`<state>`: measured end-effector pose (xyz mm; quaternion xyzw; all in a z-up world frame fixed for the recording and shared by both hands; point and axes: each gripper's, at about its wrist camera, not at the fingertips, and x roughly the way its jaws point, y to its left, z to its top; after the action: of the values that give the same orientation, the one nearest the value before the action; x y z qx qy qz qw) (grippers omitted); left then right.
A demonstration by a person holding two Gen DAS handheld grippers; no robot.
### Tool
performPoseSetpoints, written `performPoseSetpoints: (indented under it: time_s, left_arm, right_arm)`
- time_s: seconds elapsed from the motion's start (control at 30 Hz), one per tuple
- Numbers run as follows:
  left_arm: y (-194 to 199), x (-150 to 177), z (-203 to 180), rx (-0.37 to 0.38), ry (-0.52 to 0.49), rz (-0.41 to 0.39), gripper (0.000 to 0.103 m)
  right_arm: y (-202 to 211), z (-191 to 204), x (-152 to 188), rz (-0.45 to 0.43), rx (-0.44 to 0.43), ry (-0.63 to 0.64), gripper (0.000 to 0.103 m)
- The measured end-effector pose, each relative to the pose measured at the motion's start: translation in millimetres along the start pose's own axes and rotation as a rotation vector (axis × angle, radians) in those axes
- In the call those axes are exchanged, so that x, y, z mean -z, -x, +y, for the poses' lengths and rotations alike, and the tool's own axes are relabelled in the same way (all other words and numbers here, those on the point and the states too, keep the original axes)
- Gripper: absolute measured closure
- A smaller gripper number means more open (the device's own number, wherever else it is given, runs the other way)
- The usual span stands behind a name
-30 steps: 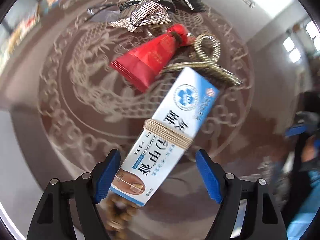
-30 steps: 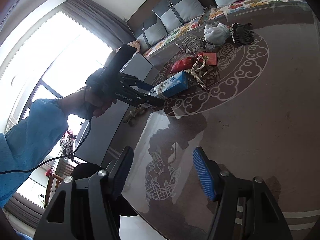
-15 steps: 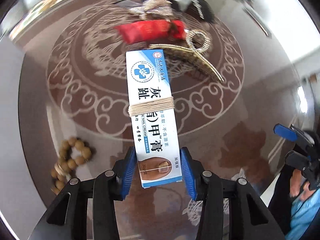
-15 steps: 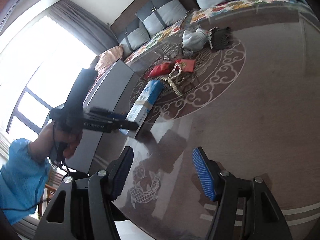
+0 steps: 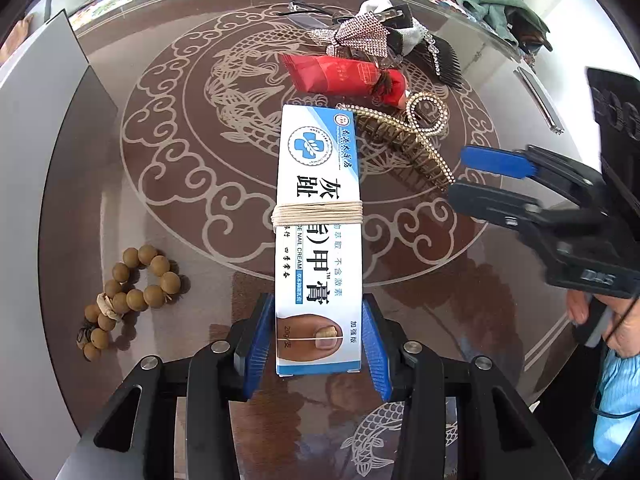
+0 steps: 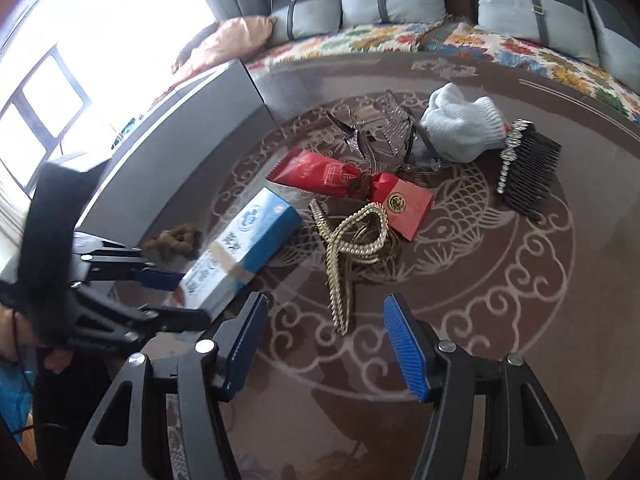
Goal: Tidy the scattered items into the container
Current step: 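Grasp the ointment box with the left gripper while the right gripper grasps the gold chain, then carry the ointment box and gold chain over the cardboard box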
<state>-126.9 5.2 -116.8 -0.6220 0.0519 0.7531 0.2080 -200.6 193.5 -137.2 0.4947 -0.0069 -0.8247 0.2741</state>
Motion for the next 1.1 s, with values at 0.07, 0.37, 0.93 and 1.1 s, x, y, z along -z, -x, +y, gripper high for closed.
performPoseSetpoints:
  time_s: [0.07, 0.37, 0.93, 1.1]
  left_arm:
    - [1, 3, 0, 0.002, 0.008, -0.002, 0.06]
    - [-18, -35, 21, 0.073, 0.079, -0.031, 0.061]
    - [23, 26, -4, 0.193, 0.178, -0.195, 0.063]
    - [37, 33, 9, 0.228, 0.233, -0.243, 0.063]
  right_arm:
    - [-9, 3, -6, 0.013, 0.025, 0.028, 0.042]
    - [-21, 14, -16, 0.034, 0.088, 0.06, 0.096]
    - [87, 26, 86, -0.168, -0.048, -0.224, 0.096]
    - [97, 32, 93, -0.185, -0.059, -0.266, 0.096]
